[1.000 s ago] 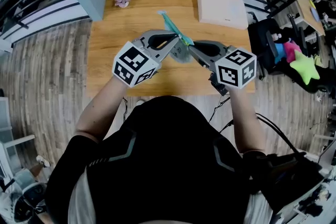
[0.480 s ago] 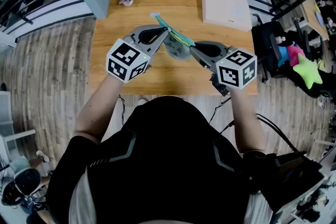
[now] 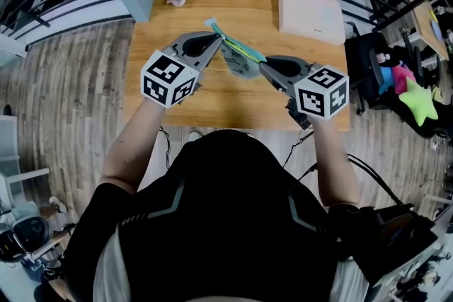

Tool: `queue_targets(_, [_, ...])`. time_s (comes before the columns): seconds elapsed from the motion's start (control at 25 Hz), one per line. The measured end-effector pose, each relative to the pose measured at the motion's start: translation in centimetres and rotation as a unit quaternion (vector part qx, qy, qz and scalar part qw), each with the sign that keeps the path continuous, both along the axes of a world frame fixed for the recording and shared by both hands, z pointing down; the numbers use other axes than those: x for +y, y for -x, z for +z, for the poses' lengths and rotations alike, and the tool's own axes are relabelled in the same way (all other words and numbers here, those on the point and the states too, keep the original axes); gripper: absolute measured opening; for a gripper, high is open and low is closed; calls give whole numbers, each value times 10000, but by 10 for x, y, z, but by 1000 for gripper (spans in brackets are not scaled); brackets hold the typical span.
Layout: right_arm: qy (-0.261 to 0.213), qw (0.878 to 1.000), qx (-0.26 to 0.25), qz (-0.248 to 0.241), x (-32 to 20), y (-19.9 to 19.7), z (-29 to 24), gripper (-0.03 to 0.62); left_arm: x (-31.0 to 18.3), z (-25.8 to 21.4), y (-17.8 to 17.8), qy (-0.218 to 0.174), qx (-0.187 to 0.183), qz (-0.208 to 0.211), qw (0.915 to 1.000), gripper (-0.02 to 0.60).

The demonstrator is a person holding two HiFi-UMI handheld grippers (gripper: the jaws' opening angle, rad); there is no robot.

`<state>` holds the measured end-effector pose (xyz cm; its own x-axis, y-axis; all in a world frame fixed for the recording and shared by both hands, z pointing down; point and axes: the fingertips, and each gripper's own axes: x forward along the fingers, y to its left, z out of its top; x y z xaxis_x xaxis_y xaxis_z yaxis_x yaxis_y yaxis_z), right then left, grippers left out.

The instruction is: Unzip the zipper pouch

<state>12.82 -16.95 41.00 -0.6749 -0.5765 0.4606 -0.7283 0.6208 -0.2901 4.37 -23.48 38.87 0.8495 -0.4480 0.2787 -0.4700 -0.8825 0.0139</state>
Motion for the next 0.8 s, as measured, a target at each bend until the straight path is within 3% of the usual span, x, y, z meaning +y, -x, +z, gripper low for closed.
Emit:
queue_targets(0.6, [126,9999,-13,22,-13,-9,15,51,-29,23,40,153,-281,-755,9966,31])
queue_targets(0.8, [175,9998,7,25,-19,-11,22,51,-29,29,46,176,-405,-834,9955,31])
